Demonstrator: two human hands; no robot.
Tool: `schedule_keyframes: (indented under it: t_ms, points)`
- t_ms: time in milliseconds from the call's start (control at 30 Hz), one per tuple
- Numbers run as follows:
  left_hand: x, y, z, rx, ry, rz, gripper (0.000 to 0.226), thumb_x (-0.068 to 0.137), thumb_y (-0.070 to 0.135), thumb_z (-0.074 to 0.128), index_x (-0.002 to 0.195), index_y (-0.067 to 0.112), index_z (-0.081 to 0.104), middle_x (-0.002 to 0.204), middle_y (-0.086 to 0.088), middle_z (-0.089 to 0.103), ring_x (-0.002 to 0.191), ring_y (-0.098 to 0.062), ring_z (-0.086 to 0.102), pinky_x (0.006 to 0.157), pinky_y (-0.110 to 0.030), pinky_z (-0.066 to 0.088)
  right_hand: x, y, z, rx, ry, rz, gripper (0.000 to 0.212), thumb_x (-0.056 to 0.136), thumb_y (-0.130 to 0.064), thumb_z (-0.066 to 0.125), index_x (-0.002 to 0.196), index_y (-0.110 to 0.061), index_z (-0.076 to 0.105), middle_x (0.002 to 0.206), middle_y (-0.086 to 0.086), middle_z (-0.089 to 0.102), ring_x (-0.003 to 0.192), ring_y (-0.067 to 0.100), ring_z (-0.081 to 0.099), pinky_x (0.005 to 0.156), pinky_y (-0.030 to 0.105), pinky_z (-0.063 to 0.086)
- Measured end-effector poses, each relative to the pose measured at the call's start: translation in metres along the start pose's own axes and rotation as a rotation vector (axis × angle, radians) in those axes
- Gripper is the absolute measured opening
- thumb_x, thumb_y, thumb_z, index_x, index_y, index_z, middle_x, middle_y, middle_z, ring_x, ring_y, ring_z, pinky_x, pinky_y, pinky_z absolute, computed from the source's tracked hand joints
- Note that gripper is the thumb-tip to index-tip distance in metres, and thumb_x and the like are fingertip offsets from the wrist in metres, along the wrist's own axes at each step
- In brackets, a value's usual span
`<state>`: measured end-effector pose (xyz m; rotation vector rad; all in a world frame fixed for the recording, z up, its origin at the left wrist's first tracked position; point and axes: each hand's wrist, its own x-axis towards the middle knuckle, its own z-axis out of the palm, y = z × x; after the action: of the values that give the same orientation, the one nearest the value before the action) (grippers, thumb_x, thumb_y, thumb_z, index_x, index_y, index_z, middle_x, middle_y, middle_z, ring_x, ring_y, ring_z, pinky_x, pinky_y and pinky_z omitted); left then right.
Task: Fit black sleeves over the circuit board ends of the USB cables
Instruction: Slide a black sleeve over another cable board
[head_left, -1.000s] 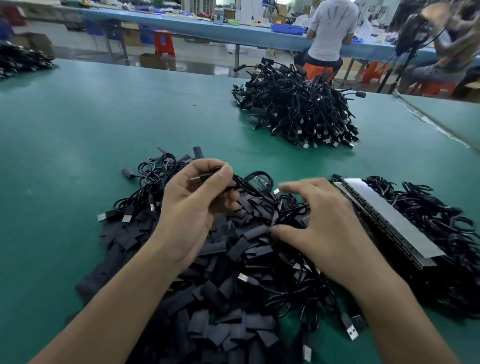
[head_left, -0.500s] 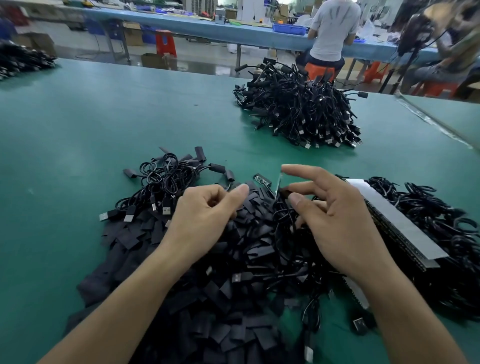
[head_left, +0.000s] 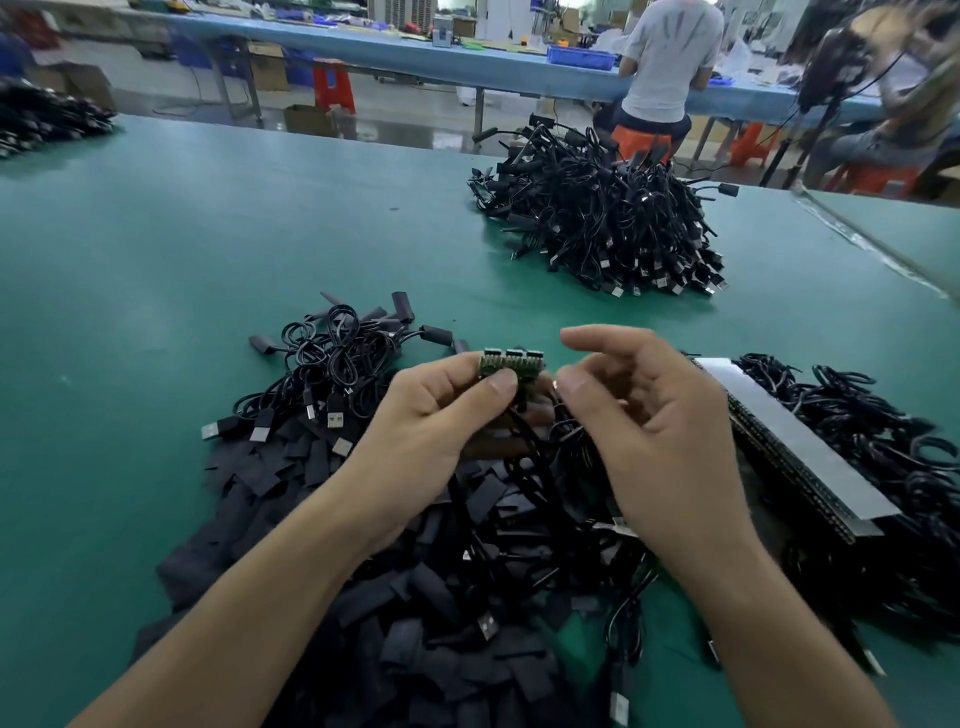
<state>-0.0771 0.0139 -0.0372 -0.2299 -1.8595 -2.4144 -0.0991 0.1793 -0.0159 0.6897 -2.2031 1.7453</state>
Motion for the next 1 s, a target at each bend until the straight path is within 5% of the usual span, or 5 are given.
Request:
schedule_keyframes:
  t_ms: [200, 467, 633, 867, 1000]
  points:
    - [-0.003, 0.004, 0.007, -0.133, -0.053, -0.003, 0.023, 0.092, 0.021, 0.060, 0.109, 0.014, 0.074, 0.097, -0.008, 0.074, 0.088, -0.018, 0.072, 0.072, -0.029, 0.060, -0.003, 0.006, 0.008, 0.205, -0.097, 0.241, 0.017, 0.085, -0.022, 0.076, 0.101, -0.025, 0.070, 0.090, 0.003, 0.073, 0.075, 0.009, 0.067, 0.073, 0.026, 0.058]
    - [-0.002, 0.007, 0.002, 0.017, 0.085, 0.021, 0.018, 0.060, 0.030, 0.083, 0.070, 0.023, 0.071, 0.077, -0.008, 0.061, 0.070, -0.013, 0.057, 0.070, -0.020, 0.052, -0.004, 0.002, 0.010, 0.350, -0.132, 0.291, 0.023, 0.081, -0.037, 0.067, 0.082, -0.014, 0.069, 0.076, 0.004, 0.066, 0.070, 0.015, 0.058, 0.066, 0.029, 0.052]
    - [-0.002, 0.008, 0.000, -0.082, 0.003, -0.029, 0.016, 0.061, 0.018, 0.086, 0.066, 0.021, 0.071, 0.072, -0.003, 0.066, 0.069, -0.013, 0.060, 0.073, -0.021, 0.054, -0.007, 0.003, 0.017, 0.518, -0.173, 0.324, 0.023, 0.082, -0.040, 0.068, 0.083, -0.018, 0.074, 0.087, 0.013, 0.069, 0.083, 0.026, 0.062, 0.083, 0.048, 0.052]
    - [-0.004, 0.007, -0.003, -0.123, 0.002, -0.051, 0.019, 0.061, 0.012, 0.090, 0.063, 0.017, 0.072, 0.072, -0.010, 0.060, 0.067, -0.017, 0.058, 0.071, -0.022, 0.054, -0.012, 0.008, 0.028, 0.598, -0.135, 0.304, 0.022, 0.081, -0.041, 0.068, 0.082, -0.020, 0.076, 0.086, 0.010, 0.071, 0.084, 0.027, 0.064, 0.085, 0.050, 0.052]
    - [-0.006, 0.002, -0.004, -0.213, -0.019, -0.091, 0.030, 0.051, 0.024, 0.096, 0.065, 0.016, 0.071, 0.069, -0.006, 0.064, 0.063, -0.014, 0.061, 0.067, -0.023, 0.055, -0.013, 0.006, 0.027, 0.695, -0.167, 0.391, 0.024, 0.079, -0.039, 0.069, 0.083, -0.016, 0.075, 0.083, 0.011, 0.071, 0.076, 0.021, 0.066, 0.071, 0.034, 0.058]
